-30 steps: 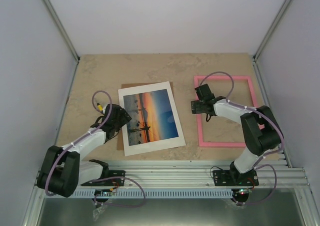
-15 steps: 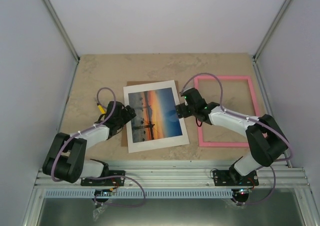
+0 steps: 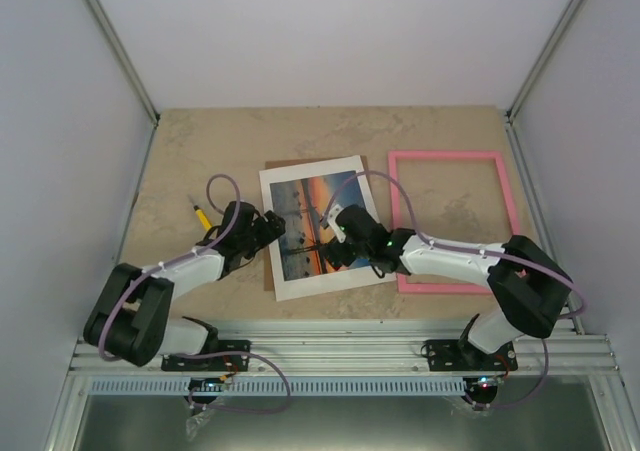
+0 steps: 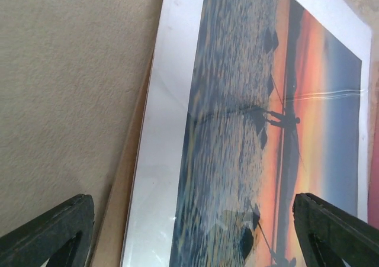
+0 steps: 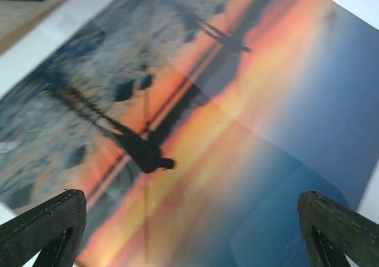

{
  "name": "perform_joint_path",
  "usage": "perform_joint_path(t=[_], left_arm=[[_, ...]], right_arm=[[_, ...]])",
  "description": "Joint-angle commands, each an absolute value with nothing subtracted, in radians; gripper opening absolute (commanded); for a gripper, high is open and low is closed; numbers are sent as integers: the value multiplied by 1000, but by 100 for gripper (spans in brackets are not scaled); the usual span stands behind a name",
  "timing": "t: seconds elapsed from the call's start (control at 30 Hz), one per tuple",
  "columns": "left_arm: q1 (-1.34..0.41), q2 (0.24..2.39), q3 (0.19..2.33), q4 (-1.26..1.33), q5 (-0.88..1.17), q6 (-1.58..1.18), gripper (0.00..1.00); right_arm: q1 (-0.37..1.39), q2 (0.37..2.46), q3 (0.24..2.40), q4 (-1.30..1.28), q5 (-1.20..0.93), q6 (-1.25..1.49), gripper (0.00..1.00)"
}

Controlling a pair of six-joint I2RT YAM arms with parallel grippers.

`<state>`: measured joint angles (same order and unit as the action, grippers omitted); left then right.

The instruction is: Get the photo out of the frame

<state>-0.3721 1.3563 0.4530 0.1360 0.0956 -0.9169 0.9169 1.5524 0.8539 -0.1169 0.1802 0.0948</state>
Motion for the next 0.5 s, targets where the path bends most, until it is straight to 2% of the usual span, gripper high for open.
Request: perform_joint_path(t=[0.0, 0.2, 0.47], left_arm=[[-373, 1254, 432, 41, 50, -897, 94], [-342, 1171, 385, 38, 104, -885, 96], [-334, 1150, 333, 67, 215, -883, 93]], right_arm=[[995, 1566, 847, -66, 163, 7, 98], [1108, 1629, 862, -55, 185, -75, 98], [1118, 1613, 835, -18, 268, -58, 98]])
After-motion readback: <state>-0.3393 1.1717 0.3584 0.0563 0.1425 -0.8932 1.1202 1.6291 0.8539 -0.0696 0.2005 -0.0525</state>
